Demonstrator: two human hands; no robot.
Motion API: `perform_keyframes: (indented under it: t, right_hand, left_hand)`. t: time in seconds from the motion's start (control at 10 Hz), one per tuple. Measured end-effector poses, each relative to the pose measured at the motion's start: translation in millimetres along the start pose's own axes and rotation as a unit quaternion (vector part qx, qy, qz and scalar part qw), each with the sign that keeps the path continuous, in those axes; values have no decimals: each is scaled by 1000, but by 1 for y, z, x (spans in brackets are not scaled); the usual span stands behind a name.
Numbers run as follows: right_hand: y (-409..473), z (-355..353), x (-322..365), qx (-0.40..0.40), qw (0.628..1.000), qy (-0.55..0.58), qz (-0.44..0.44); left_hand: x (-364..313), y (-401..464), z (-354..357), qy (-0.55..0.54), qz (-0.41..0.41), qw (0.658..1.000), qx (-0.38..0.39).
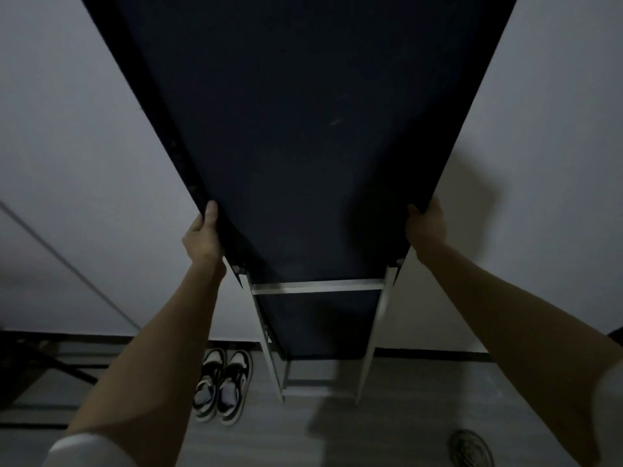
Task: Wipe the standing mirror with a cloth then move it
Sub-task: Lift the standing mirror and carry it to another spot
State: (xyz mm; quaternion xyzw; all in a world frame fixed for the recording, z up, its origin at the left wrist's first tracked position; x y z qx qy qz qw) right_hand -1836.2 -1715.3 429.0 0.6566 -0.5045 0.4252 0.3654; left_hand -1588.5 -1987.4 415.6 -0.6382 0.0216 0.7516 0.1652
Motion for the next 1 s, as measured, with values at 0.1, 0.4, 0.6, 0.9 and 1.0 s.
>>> perform_keyframes:
  t: [0.1,0.4,0.6,0.9,1.0]
  right_hand:
    - [4,-14,-14,-2,1000,27,10]
    - [-22,-26,-20,-10,999,-25,-37]
    - [-47,-18,-34,3,1000,-26,14]
    - [-65,-7,-29,173,968,-145,113]
    - [-80,-12,12,231,954,-175,71]
  left_hand:
    - [12,-7,5,-2,-20,1000,2]
    - [37,-28,-5,43,-31,998,-40]
    - [28,-40,-8,108,-75,990,56]
    - [26,-65,-4,275,-17,958,81]
    - [-7,-91,8,355,109,927,60]
Point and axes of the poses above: each hand's wrist, its own y-axis towards the middle knuckle, its own z-axis out of the palm, x = y × z, the point moved 5 cm from there along y, towards the middle knuckle, and after that the axes turned 2 degrees about -z, right-handed, at the moved point
